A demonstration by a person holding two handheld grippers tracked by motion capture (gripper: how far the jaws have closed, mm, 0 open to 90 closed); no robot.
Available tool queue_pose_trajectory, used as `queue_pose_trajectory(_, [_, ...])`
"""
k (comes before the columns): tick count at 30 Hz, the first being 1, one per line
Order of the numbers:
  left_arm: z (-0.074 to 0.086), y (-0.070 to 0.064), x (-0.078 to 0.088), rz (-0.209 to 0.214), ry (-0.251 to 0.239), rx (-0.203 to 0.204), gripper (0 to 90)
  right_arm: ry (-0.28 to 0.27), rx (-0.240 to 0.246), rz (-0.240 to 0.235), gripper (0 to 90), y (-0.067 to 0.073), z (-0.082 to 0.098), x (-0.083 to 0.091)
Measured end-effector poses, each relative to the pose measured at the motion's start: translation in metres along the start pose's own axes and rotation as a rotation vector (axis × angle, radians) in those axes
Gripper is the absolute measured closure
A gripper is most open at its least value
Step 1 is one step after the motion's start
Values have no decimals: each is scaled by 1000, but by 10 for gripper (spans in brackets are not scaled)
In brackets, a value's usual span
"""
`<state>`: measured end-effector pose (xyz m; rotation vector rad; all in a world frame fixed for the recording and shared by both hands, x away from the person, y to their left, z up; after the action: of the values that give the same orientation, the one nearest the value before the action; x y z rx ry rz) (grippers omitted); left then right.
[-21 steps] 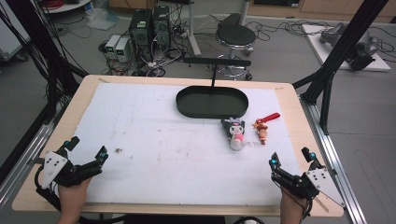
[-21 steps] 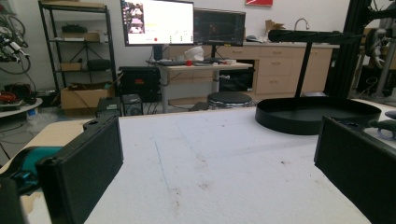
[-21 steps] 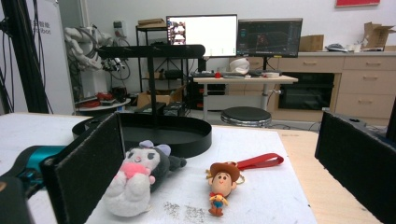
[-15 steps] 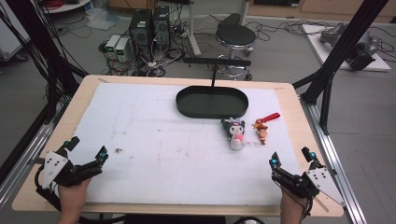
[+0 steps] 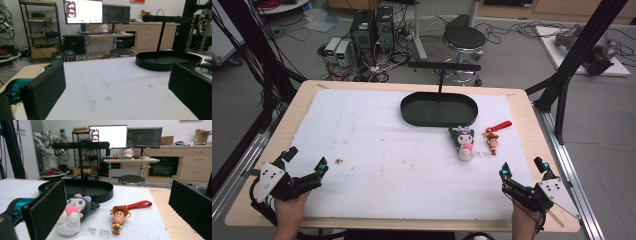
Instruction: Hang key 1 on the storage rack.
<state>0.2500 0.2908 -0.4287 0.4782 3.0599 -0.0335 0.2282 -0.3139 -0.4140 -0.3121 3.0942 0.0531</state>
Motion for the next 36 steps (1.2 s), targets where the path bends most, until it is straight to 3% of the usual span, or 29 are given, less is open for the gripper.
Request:
queue_pose_trajectory(4, [-2,0,0,3,4,2,17,26,19,-10,8,1,1,-5])
queue_pose_trajectory(11, [-3,-1,-1,2,11,-2,17,63,6,-13,8,-2,0,-16])
queue_pose_trajectory(24, [-3,-1,-1,2,27,-3,17,223,33,8,8,-3,7,-47])
queue_pose_trajectory(36, [-2,-1,-3,0,37,-6,17,300,43,12,8,-8,5,-68])
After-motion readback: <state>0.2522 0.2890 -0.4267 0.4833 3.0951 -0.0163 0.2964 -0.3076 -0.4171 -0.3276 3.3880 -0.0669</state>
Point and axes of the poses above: each handheld gripper's, and its own axes: x roughly backward along the jaws, z roughly out of its underside, y roughly to its left, the point moved 2 cm from there along -x, roughly forward along the jaws, and after that the axes turned 1 degree about -z, right-handed, at the moved point
